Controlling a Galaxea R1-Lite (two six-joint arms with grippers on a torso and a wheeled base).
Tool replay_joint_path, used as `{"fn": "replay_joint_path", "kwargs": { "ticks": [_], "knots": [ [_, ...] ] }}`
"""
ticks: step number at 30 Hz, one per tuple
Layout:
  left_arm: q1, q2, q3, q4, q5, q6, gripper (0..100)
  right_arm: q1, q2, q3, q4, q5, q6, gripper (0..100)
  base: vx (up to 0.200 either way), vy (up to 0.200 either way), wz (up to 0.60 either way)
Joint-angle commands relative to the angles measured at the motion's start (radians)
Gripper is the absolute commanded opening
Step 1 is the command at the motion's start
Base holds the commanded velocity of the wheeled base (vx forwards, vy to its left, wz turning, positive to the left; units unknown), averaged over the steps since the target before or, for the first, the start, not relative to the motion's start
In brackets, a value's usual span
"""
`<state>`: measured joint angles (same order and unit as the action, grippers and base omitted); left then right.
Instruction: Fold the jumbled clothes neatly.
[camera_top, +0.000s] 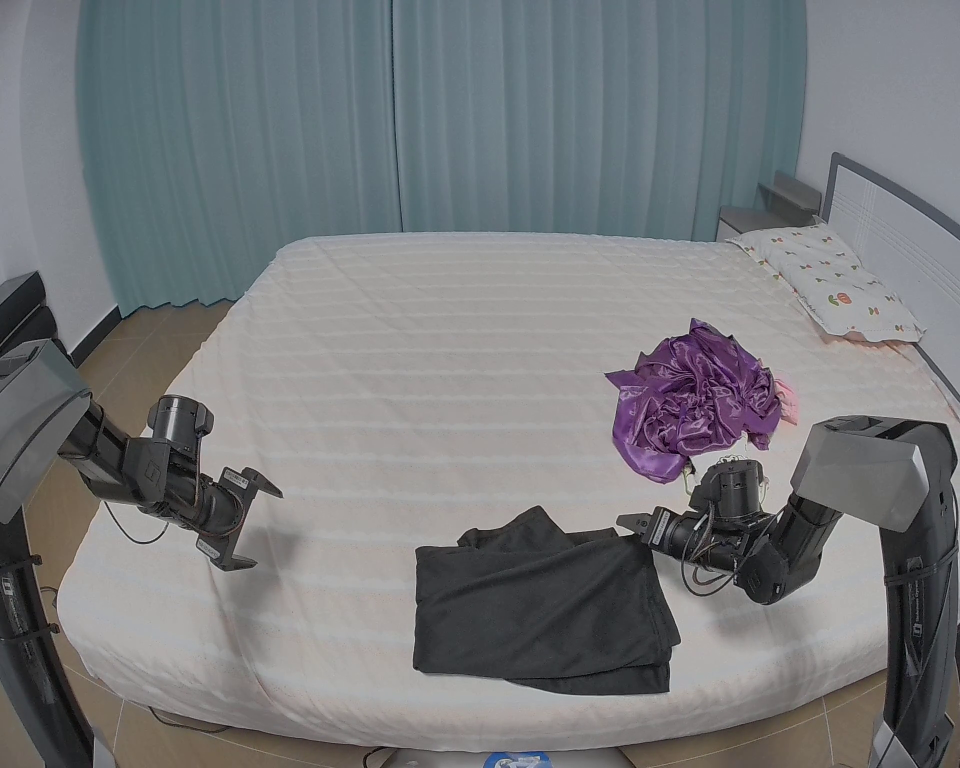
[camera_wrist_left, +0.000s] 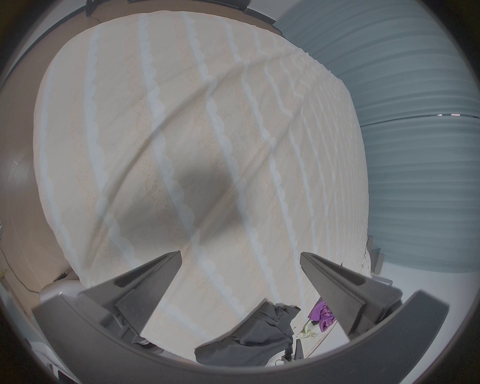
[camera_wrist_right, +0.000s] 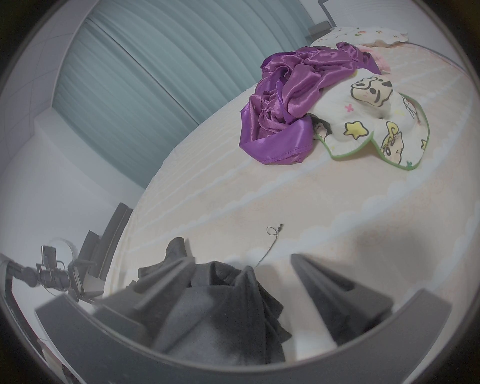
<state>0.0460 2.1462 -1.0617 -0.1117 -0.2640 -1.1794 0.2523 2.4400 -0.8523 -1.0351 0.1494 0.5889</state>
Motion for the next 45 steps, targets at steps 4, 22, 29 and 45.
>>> {"fn": "replay_joint_path", "kwargs": {
  "ticks": [4,22,29,45],
  "knots": [
    [0.0,0.001,0.0,0.0,0.0,0.0,100,-0.033,-0.134,0.199,0.006,0.17,-0.143,100,0.0,0.0,0.0],
    [-0.001,0.003,0.0,0.0,0.005,0.003,100,0.094,0.002,0.159,-0.02,0.249,-0.158,100,0.0,0.0,0.0],
    [0.0,0.003,0.0,0.0,0.005,0.003,100,0.131,0.027,0.096,-0.008,0.254,-0.159,100,0.0,0.0,0.0],
    [-0.003,0.003,0.002,0.0,0.009,0.006,100,0.145,0.007,0.098,-0.016,0.246,-0.107,0,0.0,0.0,0.0]
  ]
}}
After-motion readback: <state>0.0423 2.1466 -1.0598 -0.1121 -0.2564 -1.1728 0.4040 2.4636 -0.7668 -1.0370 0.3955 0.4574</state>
